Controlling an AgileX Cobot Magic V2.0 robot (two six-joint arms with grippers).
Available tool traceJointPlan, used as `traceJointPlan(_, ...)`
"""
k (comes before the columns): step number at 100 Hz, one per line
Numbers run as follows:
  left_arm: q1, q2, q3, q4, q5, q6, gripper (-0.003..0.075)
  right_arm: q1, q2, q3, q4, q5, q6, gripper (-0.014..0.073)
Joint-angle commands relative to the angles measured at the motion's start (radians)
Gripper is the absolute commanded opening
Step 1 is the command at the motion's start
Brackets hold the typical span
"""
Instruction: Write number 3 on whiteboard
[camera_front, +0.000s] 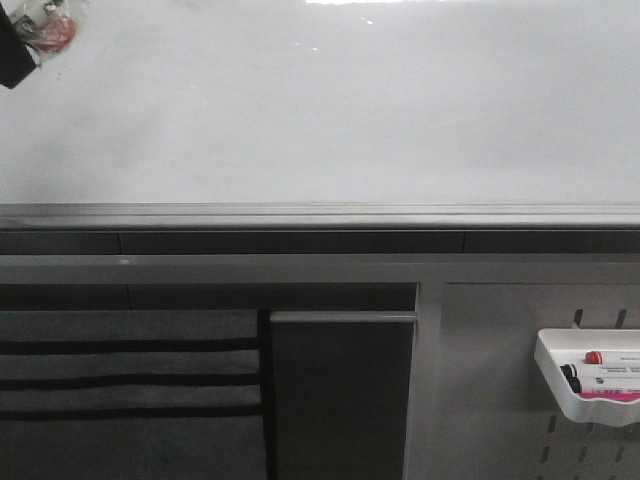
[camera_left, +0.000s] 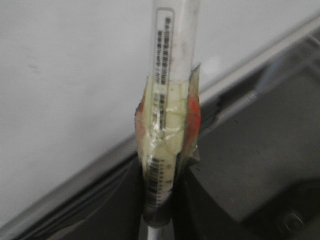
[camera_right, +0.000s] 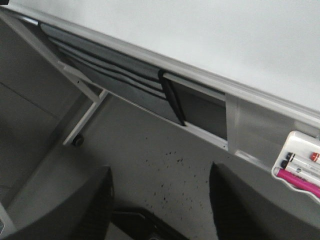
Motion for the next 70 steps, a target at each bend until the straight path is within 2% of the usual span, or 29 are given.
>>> traceJointPlan(1,-0.024,-0.034,-0.044,-0.183,0.117,0.189,-0.002,0.022,0.046,-0.073,0.05,0.027,-0.04,0.0378)
traceJointPlan(14,-0.049,-0.034,-0.044,-0.364,0.245,0.405,-0.002,0.148,0.129,-0.131,0.05,0.076,-0.113,0.0378)
traceJointPlan(33,-0.101,-0.034,-0.044,-0.473,0.254,0.569,-0.002,0.384,0.255,-0.206,-0.013,0.075,-0.25,0.0378)
traceJointPlan(48,-0.148,-0.034,-0.044,-0.481,0.253,0.605,-0.002,0.528,0.347,-0.292,-0.043,0.038,-0.259,0.0378)
traceJointPlan(70,-0.181,-0.034,-0.044,-0.481,0.248,0.615,-0.002,0.608,0.465,-0.45,-0.065,0.049,-0.259,0.0377)
